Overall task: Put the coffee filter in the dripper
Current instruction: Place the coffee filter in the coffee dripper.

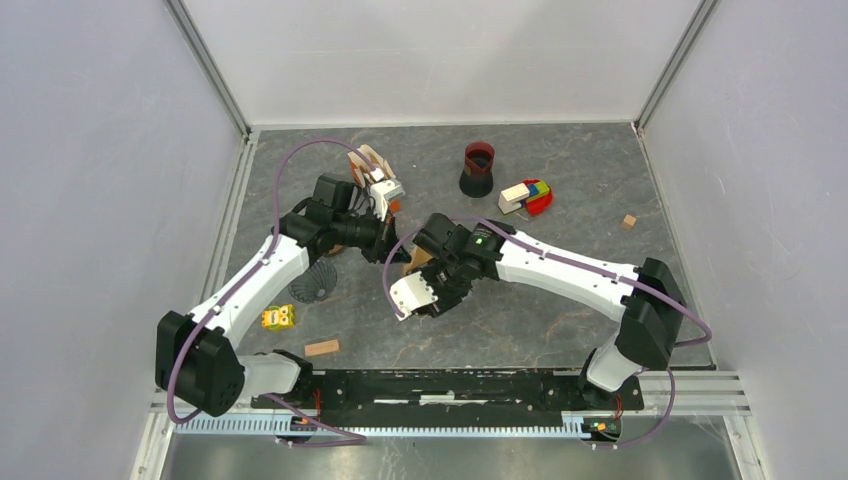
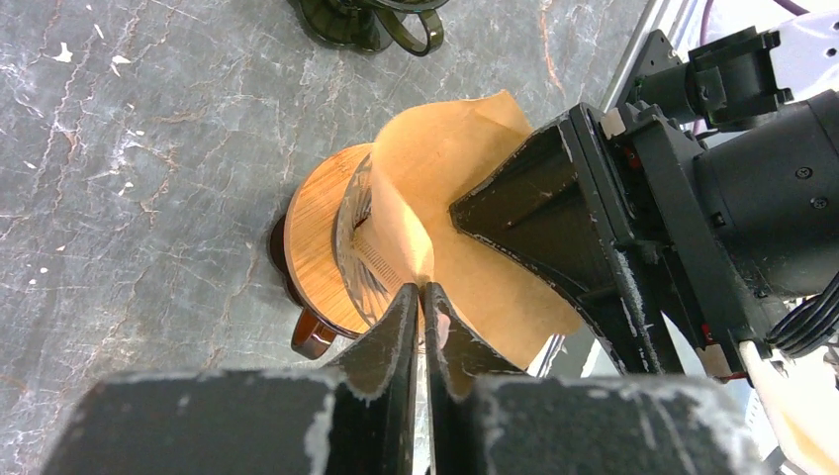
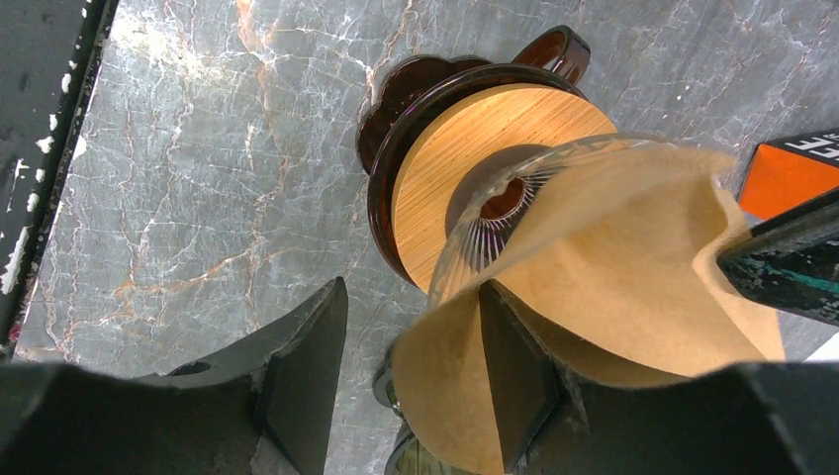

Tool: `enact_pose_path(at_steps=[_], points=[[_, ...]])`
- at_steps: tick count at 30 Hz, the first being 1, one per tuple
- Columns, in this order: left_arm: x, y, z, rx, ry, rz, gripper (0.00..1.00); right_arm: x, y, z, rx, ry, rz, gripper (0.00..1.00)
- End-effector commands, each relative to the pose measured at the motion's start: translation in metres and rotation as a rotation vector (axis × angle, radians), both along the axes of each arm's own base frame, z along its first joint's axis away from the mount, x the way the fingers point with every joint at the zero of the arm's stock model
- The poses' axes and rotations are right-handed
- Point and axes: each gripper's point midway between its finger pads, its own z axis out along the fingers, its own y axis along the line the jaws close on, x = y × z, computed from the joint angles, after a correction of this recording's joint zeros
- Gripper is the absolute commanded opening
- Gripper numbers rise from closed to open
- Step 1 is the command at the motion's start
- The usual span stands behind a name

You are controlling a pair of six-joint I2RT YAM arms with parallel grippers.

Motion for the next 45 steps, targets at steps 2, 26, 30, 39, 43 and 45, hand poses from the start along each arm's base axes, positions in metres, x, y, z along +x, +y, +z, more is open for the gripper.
enact_pose_path(at_steps=[2, 26, 30, 39, 43, 45], points=[[0.009, 0.002, 0.014, -0.01, -0.082, 0.026, 0.17, 0.002, 0.009, 0.001, 0.036, -0.01, 0.003, 0.56], [0.055, 0.002, 0.022, 0.067, -0.18, 0.187, 0.54, 0.009, 0.021, 0.013, 0.052, -0.016, 0.006, 0.55], [0.057, -0.002, 0.016, 0.084, -0.175, 0.174, 0.56, 0.009, 0.019, 0.012, 0.045, -0.02, 0.003, 0.55], [0.054, -0.011, 0.005, 0.125, -0.167, 0.135, 0.58, 0.008, 0.016, 0.01, 0.042, -0.013, 0.004, 0.55], [0.052, -0.015, 0.007, 0.122, -0.165, 0.122, 0.59, 0.006, 0.013, 0.006, 0.038, -0.008, -0.001, 0.55], [0.051, -0.015, 0.005, 0.144, -0.183, 0.1, 0.6, 0.004, 0.012, 0.004, 0.036, -0.005, -0.004, 0.55]])
